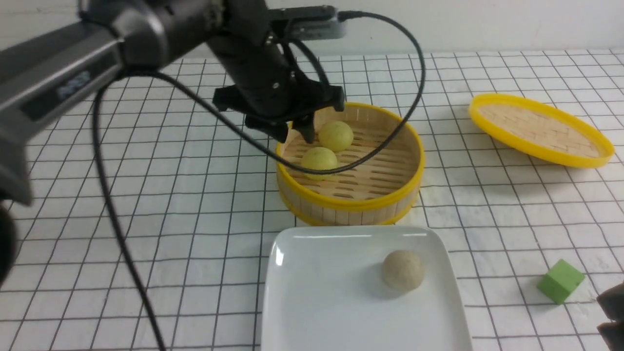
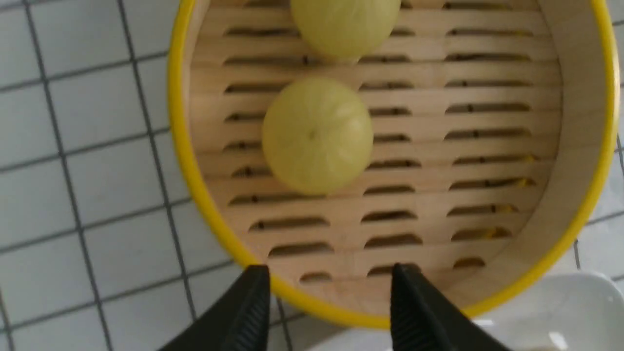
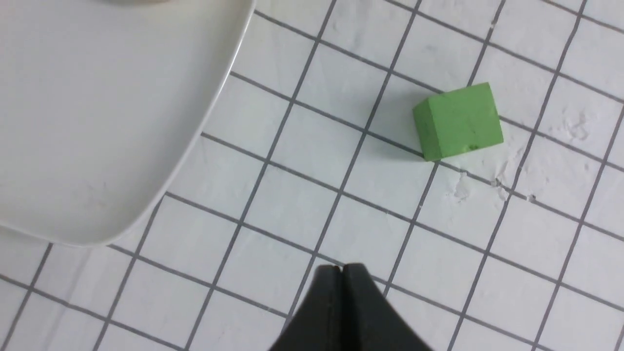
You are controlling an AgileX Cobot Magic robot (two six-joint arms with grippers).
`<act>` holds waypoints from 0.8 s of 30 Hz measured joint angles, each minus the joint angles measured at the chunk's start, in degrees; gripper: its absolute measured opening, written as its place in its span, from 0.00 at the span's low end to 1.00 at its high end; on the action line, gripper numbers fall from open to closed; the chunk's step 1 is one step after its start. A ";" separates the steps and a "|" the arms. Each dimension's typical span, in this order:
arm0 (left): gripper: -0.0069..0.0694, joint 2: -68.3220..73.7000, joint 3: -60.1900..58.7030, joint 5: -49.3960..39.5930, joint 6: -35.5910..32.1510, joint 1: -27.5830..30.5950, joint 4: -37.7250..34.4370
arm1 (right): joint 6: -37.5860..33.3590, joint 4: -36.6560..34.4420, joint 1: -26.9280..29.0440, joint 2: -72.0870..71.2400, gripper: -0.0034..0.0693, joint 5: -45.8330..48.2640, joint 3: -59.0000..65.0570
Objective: Put the steamed buns into the plate on the white-black tablecloth.
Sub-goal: 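Reach into the bamboo steamer and grasp a bun with the left gripper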
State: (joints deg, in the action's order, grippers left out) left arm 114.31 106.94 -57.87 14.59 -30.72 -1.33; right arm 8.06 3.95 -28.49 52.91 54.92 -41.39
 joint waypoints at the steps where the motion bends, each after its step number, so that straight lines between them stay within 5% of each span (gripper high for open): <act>1: 0.60 0.37 0.87 0.00 0.00 -0.11 0.15 | 0.00 0.00 0.00 0.00 0.04 0.00 0.00; 5: 0.69 8.31 8.09 0.02 0.18 -1.49 1.33 | 0.00 -0.13 0.00 0.00 0.04 0.00 0.00; 13: 0.66 15.50 9.26 3.21 3.38 -1.49 3.46 | 0.00 -0.19 0.00 0.00 0.05 0.00 0.00; 18: 0.43 16.59 9.30 4.31 4.35 -1.49 4.29 | 0.00 -0.21 0.00 0.00 0.05 0.00 0.00; 19: 0.29 16.22 9.45 3.86 4.41 -1.49 4.29 | 0.00 -0.21 0.00 0.00 0.05 0.00 0.00; 21: 0.16 14.91 9.45 2.89 4.41 -1.49 4.16 | 0.00 -0.21 0.05 0.00 0.06 0.00 0.00; 24: 0.12 9.51 9.45 0.44 4.41 -1.49 3.66 | 0.02 -0.21 0.05 0.00 0.06 0.10 0.00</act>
State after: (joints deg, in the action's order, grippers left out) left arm 123.82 116.40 -57.43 19.00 -32.21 2.34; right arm 8.08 3.73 -28.44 52.91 55.02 -41.39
